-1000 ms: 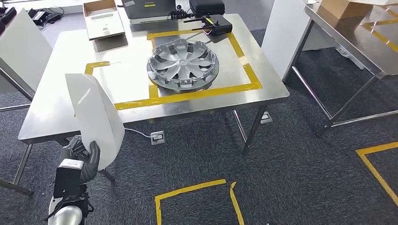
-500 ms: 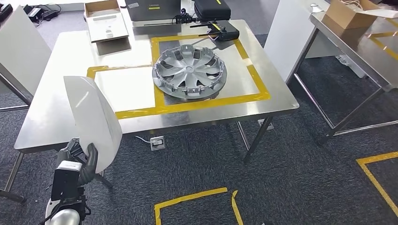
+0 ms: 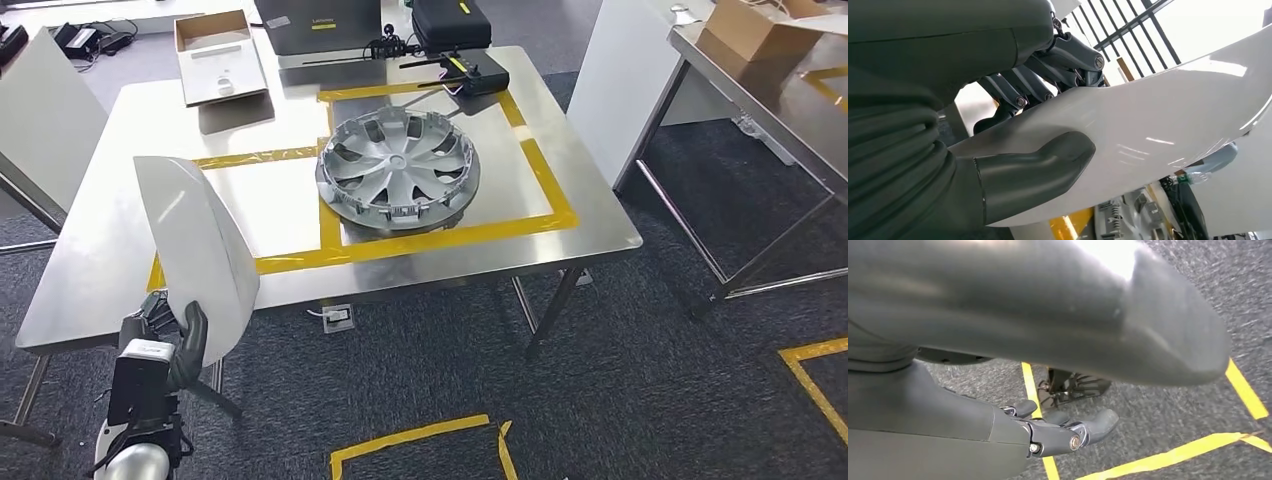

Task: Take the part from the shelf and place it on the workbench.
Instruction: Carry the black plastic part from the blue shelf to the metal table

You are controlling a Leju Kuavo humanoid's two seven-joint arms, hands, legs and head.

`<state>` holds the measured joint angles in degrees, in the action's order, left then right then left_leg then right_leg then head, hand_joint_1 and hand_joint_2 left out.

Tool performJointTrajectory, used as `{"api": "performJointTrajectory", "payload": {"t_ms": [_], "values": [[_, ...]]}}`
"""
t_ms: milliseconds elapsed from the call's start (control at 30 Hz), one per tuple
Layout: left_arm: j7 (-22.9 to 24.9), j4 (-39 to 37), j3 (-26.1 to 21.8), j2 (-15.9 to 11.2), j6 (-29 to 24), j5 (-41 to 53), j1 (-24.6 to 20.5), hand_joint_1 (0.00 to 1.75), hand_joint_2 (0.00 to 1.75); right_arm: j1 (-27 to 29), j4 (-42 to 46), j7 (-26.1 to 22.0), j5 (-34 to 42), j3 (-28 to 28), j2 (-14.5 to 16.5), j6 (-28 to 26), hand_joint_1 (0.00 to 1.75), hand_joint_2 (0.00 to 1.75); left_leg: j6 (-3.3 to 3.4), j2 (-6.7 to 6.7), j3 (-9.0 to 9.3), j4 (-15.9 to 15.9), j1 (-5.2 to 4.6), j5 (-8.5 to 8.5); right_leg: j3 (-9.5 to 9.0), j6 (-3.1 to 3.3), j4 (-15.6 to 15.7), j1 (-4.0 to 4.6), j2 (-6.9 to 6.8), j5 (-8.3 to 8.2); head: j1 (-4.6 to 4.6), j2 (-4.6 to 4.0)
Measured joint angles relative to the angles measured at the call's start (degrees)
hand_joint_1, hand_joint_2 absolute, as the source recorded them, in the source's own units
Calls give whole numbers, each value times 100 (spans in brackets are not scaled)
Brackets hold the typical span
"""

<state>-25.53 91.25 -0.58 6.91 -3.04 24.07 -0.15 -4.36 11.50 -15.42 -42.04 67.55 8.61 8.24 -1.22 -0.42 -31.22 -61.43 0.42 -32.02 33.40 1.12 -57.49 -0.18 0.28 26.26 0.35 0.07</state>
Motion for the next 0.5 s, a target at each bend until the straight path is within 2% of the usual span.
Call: {"api": "performJointTrajectory", "payload": {"t_ms": [33,100,133,167,200,233,267,300,333,433,500], "values": [[9,6,-1,-1,1,2,-1,175,175,-1,0,9,5,1,3,19,0,0,-15,4,-169,-323,7,-127,-49,24,16,-5,-5,24,-9,0],[22,6,-1,-2,3,4,17,175,175,-9,0,31,13,3,5,44,0,0,-40,7,-636,-1059,12,-332,-133,55,18,-7,-6,93,-19,0],[27,3,-1,-2,4,6,30,175,175,-8,0,42,17,4,7,51,0,0,-48,8,-819,-1269,14,-308,-180,57,16,-6,-2,136,-20,0],[30,2,-2,-3,5,8,37,175,175,-4,0,53,21,6,7,53,0,0,-52,9,-906,-1276,15,-172,-234,53,12,-7,3,181,-20,0],[31,2,-2,-3,5,10,38,175,175,1,0,57,24,7,7,54,0,0,-50,11,-888,-1072,16,64,-300,45,7,-9,8,234,-20,0],[31,3,-3,-3,5,11,37,175,175,4,0,59,25,8,8,56,0,0,-45,14,-778,-697,18,352,-371,30,1,-11,12,294,-20,0],[31,2,-3,-3,5,13,36,175,175,4,0,58,26,9,9,57,0,0,-35,16,-639,-331,14,556,-425,5,-9,-2,16,357,-21,0],[31,5,-2,-2,5,14,36,175,175,0,0,59,26,9,10,59,0,0,-9,15,-514,-35,13,678,-460,-25,-21,8,21,415,-28,0],[29,8,-2,1,5,15,38,175,175,-6,0,60,27,10,11,59,0,0,22,12,-438,134,8,708,-476,-55,-27,16,24,457,-25,0],[24,19,-11,2,15,22,45,175,175,-24,0,56,37,10,10,59,0,0,138,-5,-393,190,-5,615,-502,-146,-16,16,22,525,-11,0],[7,25,-15,3,28,34,47,175,175,-32,0,30,42,10,11,61,0,0,212,-2,-346,212,14,578,-403,-215,-253,7,10,646,3,0]]}}
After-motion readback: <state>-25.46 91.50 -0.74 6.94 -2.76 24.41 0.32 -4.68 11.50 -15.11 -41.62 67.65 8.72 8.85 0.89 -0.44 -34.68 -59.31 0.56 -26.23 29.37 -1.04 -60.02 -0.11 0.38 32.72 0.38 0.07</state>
